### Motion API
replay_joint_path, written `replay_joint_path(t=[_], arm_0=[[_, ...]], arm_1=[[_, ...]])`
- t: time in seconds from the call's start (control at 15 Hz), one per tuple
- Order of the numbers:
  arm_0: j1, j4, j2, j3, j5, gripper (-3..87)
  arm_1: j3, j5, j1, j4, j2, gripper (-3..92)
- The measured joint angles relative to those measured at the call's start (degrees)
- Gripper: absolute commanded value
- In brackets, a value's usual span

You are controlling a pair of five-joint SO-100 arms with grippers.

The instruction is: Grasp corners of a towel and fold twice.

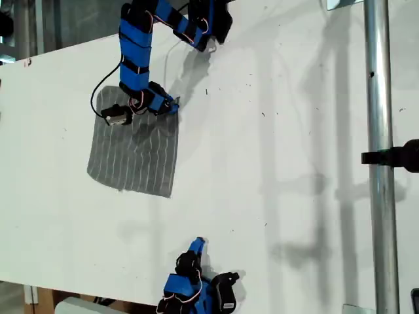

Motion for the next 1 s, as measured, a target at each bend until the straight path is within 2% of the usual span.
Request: replay_joint_path(t=[0.2, 0.4, 0.6, 0.67, 0.73, 0.87, 1.0], arm_0=[[-4.13, -2.64, -10.72, -10.02, 3.43, -1.7], [-11.87, -7.21, -41.92, -30.06, 17.31, -1.7], [-17.14, -4.04, -70.31, -53.44, 31.03, -1.6], [-19.07, -2.64, -77.43, -60.38, 34.45, 7.1], [-20.04, -0.88, -84.64, -67.15, 37.53, 25.1], [-21.53, 5.36, -99.49, -82.79, 42.28, 35.9], [-21.71, 9.14, -113.20, -97.03, 50.54, 37.8]], arm_1=[[0.00, 0.00, 0.00, -0.18, 0.00, -0.2], [0.00, 0.00, -0.18, -0.53, 0.00, -0.2], [0.00, 0.00, -0.44, -0.53, 0.00, -0.2], [0.00, 0.00, -0.53, -0.53, 0.00, -0.2], [0.00, 0.00, -0.53, -0.53, 0.00, -0.2], [0.00, 0.00, -0.53, -0.88, 0.00, -0.2], [0.00, 0.00, -0.53, -0.97, 0.00, -0.2]])
